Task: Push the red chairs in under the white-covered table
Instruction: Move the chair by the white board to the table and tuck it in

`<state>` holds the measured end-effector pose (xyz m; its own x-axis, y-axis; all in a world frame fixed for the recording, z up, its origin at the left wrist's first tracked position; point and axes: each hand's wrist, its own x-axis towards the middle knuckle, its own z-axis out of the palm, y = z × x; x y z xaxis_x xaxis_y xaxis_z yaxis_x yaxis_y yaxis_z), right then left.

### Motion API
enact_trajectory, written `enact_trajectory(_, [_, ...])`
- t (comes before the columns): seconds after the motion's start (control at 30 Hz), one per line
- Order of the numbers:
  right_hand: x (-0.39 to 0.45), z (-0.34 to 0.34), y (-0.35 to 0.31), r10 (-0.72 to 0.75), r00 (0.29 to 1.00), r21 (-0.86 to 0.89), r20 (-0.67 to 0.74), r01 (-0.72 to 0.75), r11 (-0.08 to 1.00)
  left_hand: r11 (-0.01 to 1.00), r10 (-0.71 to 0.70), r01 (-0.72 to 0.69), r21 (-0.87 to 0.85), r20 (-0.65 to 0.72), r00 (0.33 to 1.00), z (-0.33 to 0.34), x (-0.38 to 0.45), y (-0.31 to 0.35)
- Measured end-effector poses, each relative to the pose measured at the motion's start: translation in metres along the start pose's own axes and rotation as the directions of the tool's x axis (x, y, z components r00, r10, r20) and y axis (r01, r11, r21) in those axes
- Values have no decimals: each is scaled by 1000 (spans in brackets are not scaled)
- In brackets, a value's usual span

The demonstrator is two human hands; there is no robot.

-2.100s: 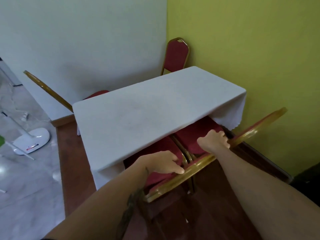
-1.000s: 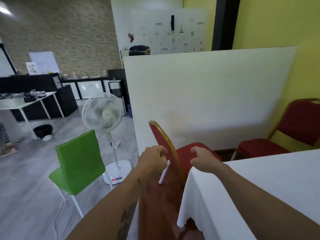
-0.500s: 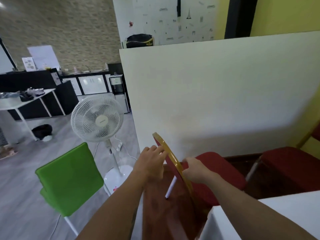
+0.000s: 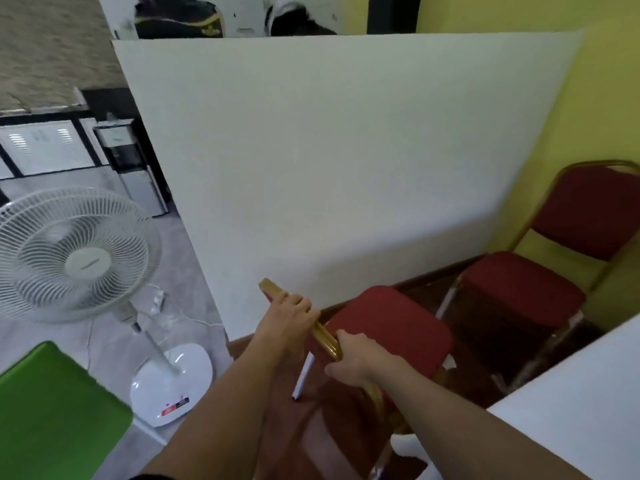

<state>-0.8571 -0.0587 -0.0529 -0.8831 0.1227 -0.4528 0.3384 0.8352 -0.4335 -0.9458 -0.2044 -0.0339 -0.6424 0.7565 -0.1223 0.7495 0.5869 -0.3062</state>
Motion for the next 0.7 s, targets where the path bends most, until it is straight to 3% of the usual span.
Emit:
enact_trajectory(0.3, [11, -9, 12, 120, 992, -116, -26, -123, 986, 961, 269, -242, -133, 264, 926, -11, 75, -17])
enact_trajectory(0.5, [-21, -29, 48, 274, 960, -130, -55, -279, 951, 870, 455, -416, -263, 108, 884, -30, 87, 33])
enact_trajectory(0.7, [-36, -18, 48, 284, 956, -112, -80, -292, 950, 814, 573, -559, -155, 56, 818, -23, 91, 35])
